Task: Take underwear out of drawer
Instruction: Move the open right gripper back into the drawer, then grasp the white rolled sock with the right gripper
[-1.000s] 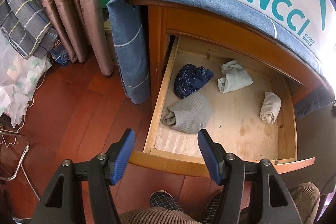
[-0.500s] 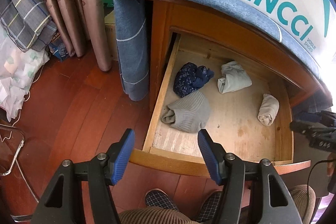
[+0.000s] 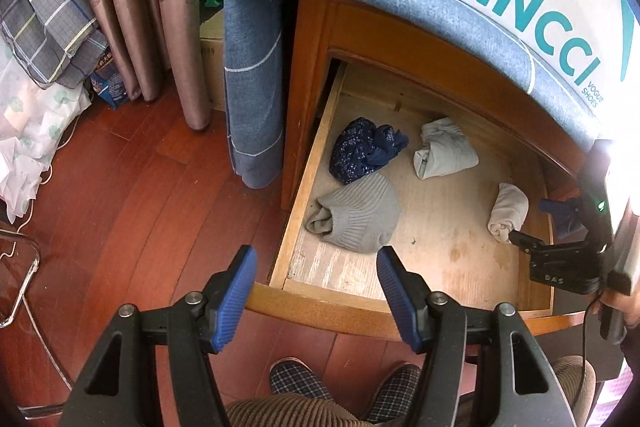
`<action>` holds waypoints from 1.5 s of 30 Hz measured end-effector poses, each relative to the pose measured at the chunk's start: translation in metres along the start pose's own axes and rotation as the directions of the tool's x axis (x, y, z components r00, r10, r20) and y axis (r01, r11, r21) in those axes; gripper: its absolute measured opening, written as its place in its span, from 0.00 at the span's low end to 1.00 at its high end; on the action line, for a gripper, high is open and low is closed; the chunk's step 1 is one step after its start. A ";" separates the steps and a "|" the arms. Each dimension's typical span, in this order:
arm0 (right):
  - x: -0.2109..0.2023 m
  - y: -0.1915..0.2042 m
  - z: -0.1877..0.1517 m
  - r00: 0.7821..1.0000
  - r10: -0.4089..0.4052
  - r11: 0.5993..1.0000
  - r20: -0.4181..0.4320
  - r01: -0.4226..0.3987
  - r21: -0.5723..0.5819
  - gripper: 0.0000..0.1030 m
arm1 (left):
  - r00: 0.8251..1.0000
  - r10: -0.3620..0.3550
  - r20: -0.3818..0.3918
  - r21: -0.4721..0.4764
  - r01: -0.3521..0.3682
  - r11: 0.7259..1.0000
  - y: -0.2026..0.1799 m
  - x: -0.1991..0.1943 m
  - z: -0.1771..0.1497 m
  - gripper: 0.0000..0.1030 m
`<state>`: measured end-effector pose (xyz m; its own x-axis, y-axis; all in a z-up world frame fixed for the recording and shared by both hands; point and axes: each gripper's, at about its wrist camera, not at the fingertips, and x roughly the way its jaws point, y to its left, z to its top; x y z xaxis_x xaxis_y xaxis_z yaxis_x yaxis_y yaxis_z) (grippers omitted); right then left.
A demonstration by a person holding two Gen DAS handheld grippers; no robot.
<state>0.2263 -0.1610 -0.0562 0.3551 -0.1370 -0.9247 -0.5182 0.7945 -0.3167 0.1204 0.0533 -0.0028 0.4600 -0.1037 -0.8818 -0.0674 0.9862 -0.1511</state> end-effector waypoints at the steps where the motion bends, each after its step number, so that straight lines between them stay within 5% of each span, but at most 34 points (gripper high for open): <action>1: 0.001 0.002 0.001 1.000 -0.023 1.000 0.009 0.023 -0.020 0.63 | 1.000 0.000 0.000 -0.001 0.000 1.000 0.000 0.000 0.000 0.62; 9: 0.005 0.011 0.000 0.993 -0.097 0.989 0.066 0.103 -0.105 0.67 | 1.000 -0.009 0.002 -0.015 0.009 1.000 0.002 -0.001 0.001 0.62; 22: 0.048 0.015 0.010 0.983 -0.179 0.970 -0.039 0.170 -0.171 0.64 | 1.000 -0.005 0.010 -0.020 0.005 1.000 0.002 -0.001 0.001 0.62; 37: 0.071 0.001 0.015 0.986 -0.168 0.961 -0.022 0.158 -0.226 0.77 | 1.000 0.001 0.013 -0.011 -0.001 1.000 0.000 0.001 0.001 0.62; 45: 0.070 -0.013 -0.003 0.992 -0.106 0.985 -0.063 0.096 -0.141 0.77 | 1.000 0.003 0.014 -0.009 -0.003 1.000 -0.002 0.000 0.001 0.62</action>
<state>0.2554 -0.1830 -0.1170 0.3584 -0.2572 -0.8974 -0.5860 0.6863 -0.4308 0.1215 0.0514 -0.0024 0.4724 -0.0987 -0.8758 -0.0770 0.9853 -0.1526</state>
